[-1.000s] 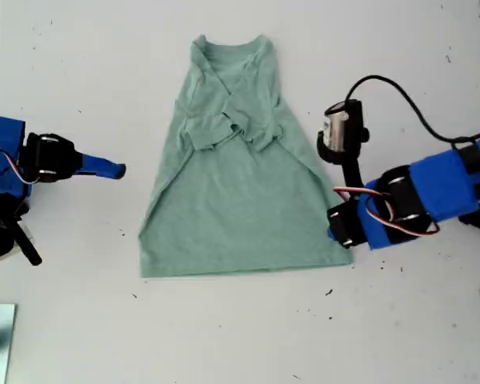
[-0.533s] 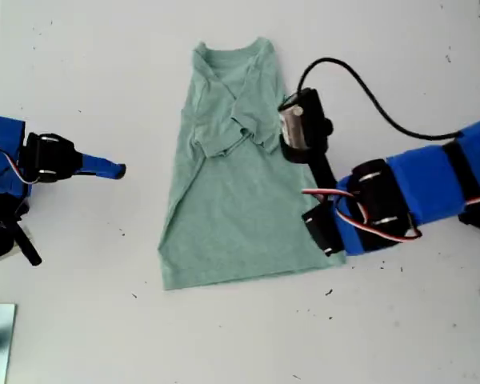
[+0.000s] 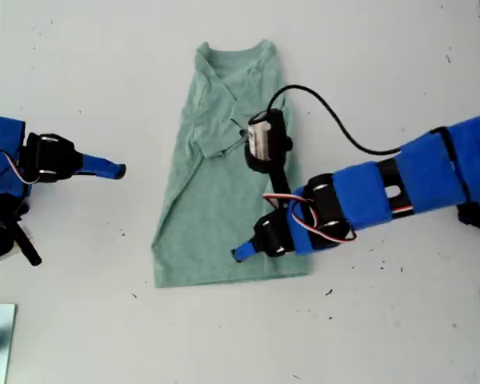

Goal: Fold t shirt

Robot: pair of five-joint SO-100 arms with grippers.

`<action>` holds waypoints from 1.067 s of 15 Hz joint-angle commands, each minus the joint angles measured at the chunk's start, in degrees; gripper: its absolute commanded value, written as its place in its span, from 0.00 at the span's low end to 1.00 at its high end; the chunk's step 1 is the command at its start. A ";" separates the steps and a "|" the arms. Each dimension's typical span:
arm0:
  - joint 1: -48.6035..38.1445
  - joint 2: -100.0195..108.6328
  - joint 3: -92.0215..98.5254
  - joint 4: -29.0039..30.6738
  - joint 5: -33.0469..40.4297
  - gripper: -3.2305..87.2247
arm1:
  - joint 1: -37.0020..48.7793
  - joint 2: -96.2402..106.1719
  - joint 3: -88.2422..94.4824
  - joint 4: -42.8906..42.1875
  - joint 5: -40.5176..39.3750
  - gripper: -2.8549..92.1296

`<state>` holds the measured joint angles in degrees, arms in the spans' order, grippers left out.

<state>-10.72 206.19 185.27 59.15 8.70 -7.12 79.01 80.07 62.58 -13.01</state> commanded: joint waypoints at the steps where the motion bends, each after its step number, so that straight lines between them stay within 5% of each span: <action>1: 1.05 0.18 0.62 -0.18 -1.05 0.03 | -1.58 7.21 -16.08 14.68 -1.32 0.37; 3: 0.79 0.18 0.62 -0.18 -1.41 0.03 | -1.23 19.60 -15.47 22.24 -5.80 0.36; 5: 0.79 0.18 0.62 -0.18 -1.58 0.03 | 3.43 35.95 3.96 26.37 -9.14 0.27; 6: 0.70 0.18 0.62 -0.18 -1.58 0.03 | 7.65 45.79 21.01 23.91 -10.81 0.15; 8: 0.79 0.09 0.62 -0.18 -1.58 0.03 | 16.00 73.12 59.68 8.26 -16.61 0.07; 10: 0.70 0.09 0.62 -0.18 -1.67 0.05 | 22.59 100.99 84.20 6.86 -18.72 0.05; 14: -1.67 -0.70 0.79 -0.44 -3.25 0.03 | 22.32 99.40 94.22 0.79 -14.85 0.05; 16: 1.58 -2.02 -1.58 -2.81 -8.61 0.03 | 23.73 108.11 96.33 5.54 -15.12 0.05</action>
<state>-11.16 205.14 185.27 58.62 2.90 15.64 182.72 174.11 66.62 -28.65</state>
